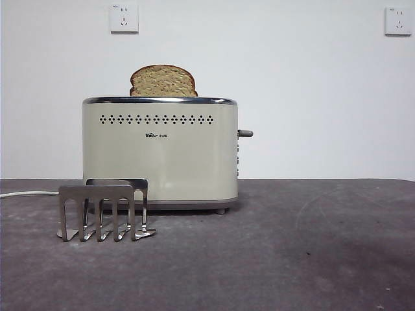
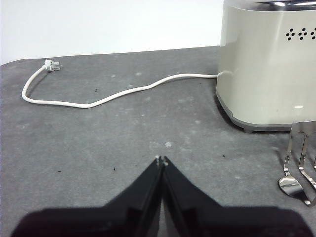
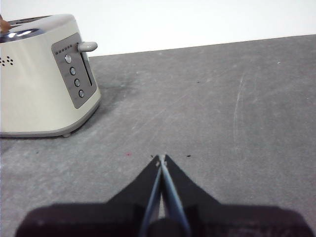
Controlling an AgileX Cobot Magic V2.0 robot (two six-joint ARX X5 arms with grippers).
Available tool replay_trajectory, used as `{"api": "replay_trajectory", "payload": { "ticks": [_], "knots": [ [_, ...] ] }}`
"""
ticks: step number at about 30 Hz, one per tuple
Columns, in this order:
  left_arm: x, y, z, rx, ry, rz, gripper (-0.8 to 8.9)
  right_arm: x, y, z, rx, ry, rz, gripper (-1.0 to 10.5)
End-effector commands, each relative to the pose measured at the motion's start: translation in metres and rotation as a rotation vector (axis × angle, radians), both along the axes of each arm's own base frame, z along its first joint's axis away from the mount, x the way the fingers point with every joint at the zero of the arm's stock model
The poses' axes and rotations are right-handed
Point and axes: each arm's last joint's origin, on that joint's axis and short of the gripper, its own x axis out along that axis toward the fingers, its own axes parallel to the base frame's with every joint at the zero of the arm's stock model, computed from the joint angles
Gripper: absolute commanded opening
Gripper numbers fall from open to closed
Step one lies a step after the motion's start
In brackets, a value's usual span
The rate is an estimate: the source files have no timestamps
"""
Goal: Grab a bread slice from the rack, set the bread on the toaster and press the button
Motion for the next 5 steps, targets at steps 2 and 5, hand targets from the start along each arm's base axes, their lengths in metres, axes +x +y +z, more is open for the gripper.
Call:
{"api": "replay_trajectory", "payload": {
  "ticks": [2, 5],
  "knots": [
    [0.0006, 0.0003, -0.0045, -0.007, 0.009, 0.005, -0.03, 0.0002, -0.0003, -0.0041, 0.007, 0.019, -0.006, 0.0],
    [0.0006, 0.0003, -0.0045, -0.007, 0.009, 0.005, -0.03, 0.0002, -0.0003, -0.0041, 0.007, 0.019, -0.006, 0.0]
  ]
}}
